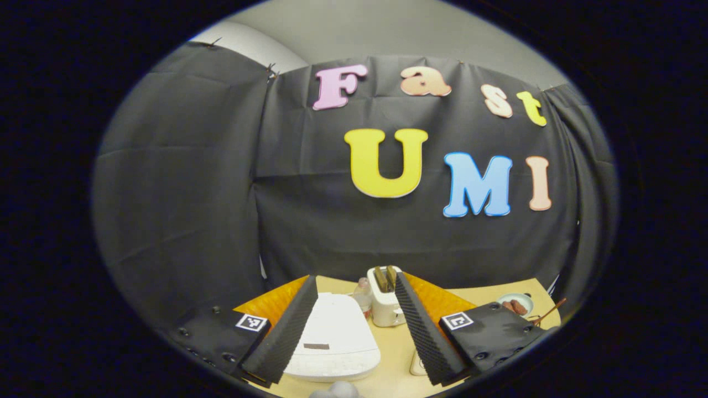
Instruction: Close the left gripper, press the button to open the rice cooker; take a wooden spoon from the chopstick holder with the right hand, scoop a spoonful of rice and pour it into the rice cooker, then put the wooden spoon back into the chopstick holder.
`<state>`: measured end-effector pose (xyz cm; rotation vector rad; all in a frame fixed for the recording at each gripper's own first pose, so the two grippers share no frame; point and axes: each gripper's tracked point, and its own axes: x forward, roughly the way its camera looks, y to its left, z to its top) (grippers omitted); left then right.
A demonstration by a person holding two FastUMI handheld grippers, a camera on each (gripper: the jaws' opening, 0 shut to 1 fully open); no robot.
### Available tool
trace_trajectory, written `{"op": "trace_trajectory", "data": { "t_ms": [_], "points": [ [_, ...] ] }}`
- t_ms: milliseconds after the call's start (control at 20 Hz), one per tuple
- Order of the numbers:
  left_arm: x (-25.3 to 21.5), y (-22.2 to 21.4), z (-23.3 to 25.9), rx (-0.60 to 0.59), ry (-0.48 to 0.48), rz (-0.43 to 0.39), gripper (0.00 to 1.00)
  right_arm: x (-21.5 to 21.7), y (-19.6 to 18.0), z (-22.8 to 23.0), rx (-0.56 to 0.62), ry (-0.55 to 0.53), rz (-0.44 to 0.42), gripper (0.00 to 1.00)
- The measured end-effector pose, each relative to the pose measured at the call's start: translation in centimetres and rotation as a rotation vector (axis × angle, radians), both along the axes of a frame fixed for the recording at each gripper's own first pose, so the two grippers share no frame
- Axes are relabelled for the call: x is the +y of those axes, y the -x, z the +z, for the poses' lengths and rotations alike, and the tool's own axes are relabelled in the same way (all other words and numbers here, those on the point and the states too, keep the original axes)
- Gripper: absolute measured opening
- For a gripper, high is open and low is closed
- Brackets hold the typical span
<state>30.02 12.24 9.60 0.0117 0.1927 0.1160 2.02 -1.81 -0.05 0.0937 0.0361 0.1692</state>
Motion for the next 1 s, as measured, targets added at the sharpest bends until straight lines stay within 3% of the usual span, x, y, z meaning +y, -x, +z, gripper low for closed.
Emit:
{"op": "trace_trajectory", "data": {
  "t_ms": [250,450,1000],
  "points": [
    [-2.1,6.6,5.0,-0.095,0.006,-0.037,0.99,-0.7,0.4,1.3,-0.036,0.011,-0.037,0.98],
    [-3.3,9.1,6.1,-0.137,-0.026,-0.061,0.99,-1.1,0.7,1.4,-0.032,0.004,-0.061,0.98],
    [-4.2,10.3,7.6,-0.151,0.008,-0.097,0.98,-1.4,1.0,1.5,-0.029,0.010,-0.087,0.98]
  ]
}}
